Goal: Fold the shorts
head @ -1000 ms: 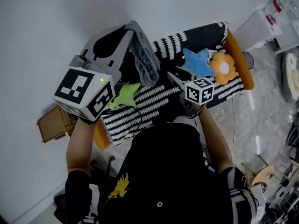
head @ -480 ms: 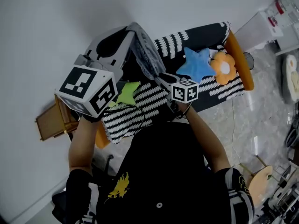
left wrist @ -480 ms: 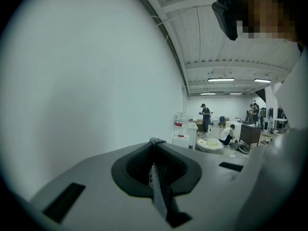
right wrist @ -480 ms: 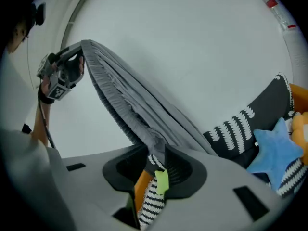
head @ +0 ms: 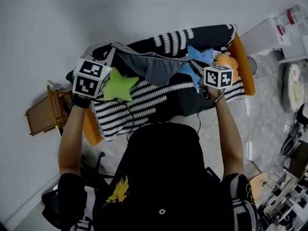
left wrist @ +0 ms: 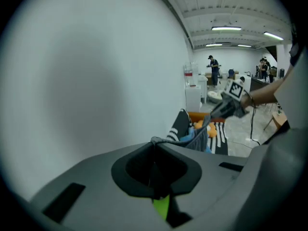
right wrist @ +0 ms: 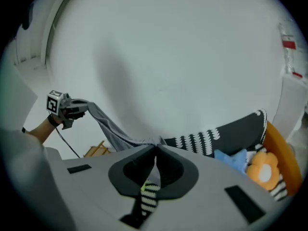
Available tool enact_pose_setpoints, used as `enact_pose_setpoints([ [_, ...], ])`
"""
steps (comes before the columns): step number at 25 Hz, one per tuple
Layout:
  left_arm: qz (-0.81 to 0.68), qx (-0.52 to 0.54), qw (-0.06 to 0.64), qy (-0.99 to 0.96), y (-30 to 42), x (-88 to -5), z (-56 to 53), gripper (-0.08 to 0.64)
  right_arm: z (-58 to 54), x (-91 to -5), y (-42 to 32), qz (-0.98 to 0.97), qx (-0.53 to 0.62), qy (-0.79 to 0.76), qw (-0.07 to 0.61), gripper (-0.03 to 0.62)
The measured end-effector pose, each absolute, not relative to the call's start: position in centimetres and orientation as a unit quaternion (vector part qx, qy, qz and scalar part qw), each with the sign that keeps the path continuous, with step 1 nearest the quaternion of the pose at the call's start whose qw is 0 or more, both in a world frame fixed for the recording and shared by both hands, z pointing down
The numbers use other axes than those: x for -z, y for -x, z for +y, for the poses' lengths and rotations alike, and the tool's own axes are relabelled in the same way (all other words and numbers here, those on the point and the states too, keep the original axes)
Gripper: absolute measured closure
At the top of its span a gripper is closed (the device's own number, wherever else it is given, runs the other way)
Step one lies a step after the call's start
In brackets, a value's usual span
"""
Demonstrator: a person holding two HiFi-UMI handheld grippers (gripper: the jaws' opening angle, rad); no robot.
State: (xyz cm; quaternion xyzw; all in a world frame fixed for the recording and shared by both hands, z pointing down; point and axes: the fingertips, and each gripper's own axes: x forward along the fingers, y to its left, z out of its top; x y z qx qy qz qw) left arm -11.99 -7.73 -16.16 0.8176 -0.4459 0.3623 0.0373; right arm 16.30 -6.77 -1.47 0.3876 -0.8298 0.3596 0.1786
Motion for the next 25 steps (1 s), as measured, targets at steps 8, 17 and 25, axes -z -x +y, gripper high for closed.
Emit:
enact_pose_setpoints([
  [8,-0.398,-0.417,0.138,-0.805,14.6,7.4,-6.6,0.538,-10.3,4.9,-16.8,-0.813,-0.218,-0.344,0.416,0.568],
  [17,-0.395,-0.443,0.156,-0.789,15.6,3.8,-9.8,0.538,-14.6,2.8,-15.9,-0.795,-0.186,-0.34,0.467,0.566],
  [25,-0.407,-0.434,0.136,-0.792,14.9,3.6,-10.1,0.537,-15.0,1.6,-16.5,-0.796,-0.198,-0.344,0.457,0.566],
])
